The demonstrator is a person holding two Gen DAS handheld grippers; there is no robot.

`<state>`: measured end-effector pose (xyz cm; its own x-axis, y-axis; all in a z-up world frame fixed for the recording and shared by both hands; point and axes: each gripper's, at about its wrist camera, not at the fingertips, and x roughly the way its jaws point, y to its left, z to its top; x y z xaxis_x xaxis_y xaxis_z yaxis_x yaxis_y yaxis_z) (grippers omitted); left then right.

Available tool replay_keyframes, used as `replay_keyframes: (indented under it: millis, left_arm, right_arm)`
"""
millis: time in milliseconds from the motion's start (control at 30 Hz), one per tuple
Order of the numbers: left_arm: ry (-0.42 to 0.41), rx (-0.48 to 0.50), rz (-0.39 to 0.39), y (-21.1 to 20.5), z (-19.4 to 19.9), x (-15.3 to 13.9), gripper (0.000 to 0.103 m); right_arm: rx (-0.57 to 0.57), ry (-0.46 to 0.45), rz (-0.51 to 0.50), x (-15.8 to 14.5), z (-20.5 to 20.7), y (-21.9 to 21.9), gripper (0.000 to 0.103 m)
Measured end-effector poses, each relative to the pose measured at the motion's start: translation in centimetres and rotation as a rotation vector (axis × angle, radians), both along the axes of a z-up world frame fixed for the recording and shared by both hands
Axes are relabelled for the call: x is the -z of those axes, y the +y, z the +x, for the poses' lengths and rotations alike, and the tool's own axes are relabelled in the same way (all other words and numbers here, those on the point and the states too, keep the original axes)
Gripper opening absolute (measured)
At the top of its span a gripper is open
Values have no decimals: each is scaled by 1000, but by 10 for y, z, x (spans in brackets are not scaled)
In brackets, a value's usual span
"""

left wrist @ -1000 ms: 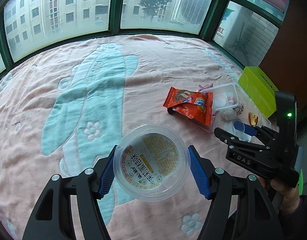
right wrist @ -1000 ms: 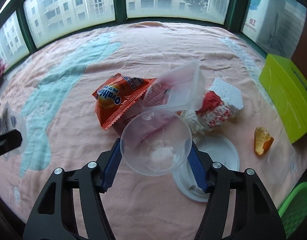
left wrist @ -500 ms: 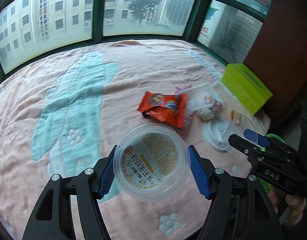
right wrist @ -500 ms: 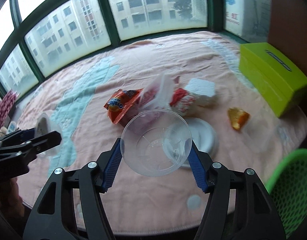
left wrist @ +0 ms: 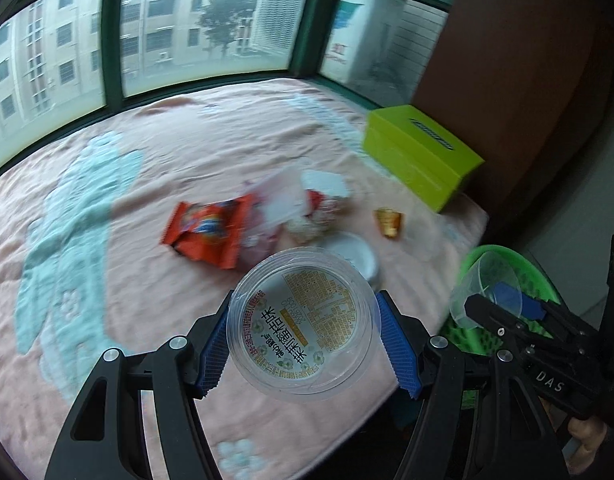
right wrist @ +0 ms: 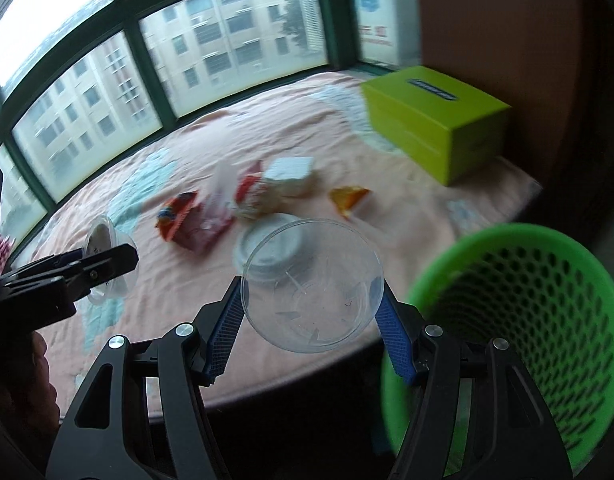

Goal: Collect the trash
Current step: 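Carry both cups to the green basket and open the right tool over it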

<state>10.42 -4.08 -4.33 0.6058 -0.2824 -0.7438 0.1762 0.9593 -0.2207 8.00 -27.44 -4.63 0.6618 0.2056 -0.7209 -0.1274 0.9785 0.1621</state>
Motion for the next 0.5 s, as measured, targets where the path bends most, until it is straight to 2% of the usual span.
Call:
replay_keyframes:
  millis: [500]
  left_arm:
    - [-24,202,-15,-94,0,-18,65]
  right_arm:
    - [244,9,0,0,-42,-94,64]
